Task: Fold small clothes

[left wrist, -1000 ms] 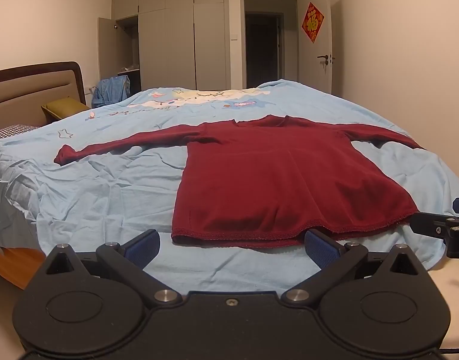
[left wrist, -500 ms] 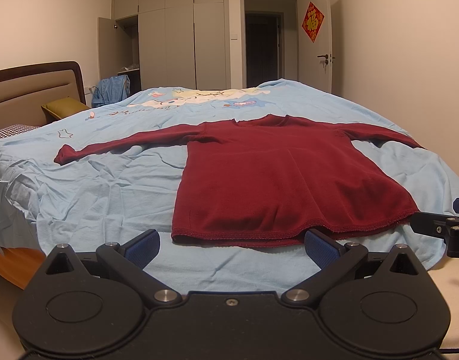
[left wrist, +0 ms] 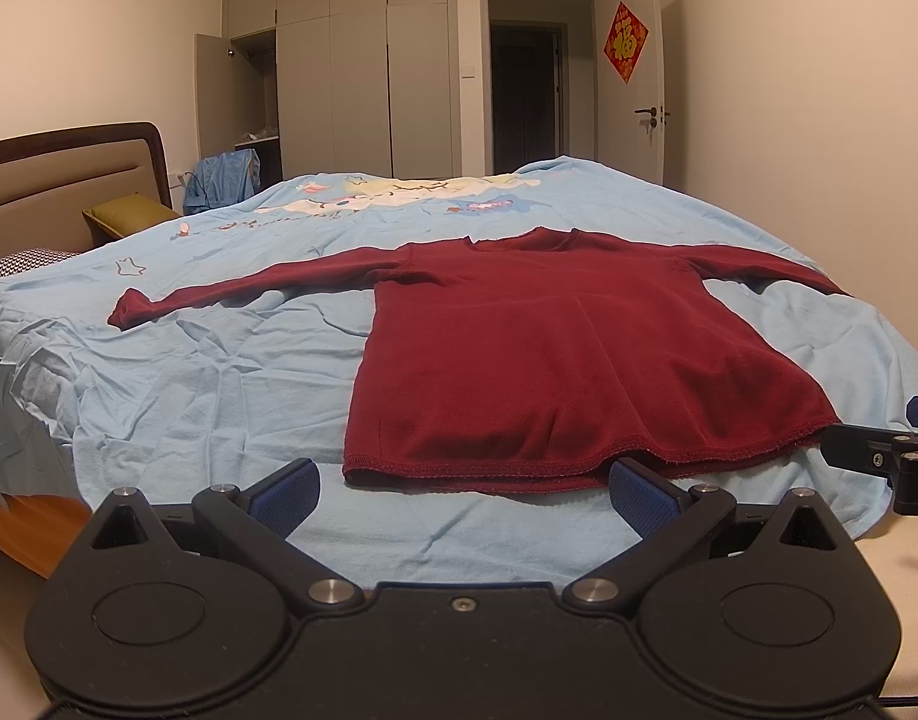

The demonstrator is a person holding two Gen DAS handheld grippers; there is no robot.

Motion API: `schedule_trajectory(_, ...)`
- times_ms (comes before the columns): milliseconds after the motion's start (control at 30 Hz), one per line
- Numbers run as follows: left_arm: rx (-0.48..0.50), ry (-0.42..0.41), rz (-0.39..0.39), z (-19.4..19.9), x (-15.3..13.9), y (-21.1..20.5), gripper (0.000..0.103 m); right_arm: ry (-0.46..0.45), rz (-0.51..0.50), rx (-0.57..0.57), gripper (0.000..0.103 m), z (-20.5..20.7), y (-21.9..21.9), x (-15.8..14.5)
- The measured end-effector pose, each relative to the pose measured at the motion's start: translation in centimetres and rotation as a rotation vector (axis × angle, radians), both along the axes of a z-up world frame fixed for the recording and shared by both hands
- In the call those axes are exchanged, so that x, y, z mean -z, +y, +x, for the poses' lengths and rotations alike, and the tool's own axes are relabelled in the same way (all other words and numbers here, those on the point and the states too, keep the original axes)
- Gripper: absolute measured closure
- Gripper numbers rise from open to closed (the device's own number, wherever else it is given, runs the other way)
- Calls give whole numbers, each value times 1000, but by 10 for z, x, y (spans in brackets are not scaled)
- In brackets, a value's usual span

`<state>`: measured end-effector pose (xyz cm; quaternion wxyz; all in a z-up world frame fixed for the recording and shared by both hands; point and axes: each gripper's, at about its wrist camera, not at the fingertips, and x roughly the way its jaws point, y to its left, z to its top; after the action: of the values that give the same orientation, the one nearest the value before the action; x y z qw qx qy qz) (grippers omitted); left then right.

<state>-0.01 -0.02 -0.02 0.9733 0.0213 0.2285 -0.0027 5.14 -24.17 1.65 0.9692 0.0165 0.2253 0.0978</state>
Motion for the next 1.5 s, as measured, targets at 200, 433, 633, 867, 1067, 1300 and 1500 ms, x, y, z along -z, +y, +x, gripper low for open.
schedule_trajectory(200,0,1,1,0,0,0,1,1,0,0,0,0,0,0)
schedule_trajectory(433,0,2,1,0,0,0,1,2,1,0,0,0,0,0)
schedule_trajectory(633,0,2,1,0,0,0,1,3,0,0,0,0,0,0)
schedule_trajectory(867,0,3,1,0,0,0,1,4,1,1,0,1,0,0)
schedule_trajectory(1067,0,4,2,0,0,0,1,6,1,1,0,1,0,0)
schedule_trajectory(1300,0,4,2,0,0,0,1,6,1,1,0,4,-1,1)
schedule_trajectory(1500,0,6,2,0,0,0,1,7,0,0,0,2,-3,2)
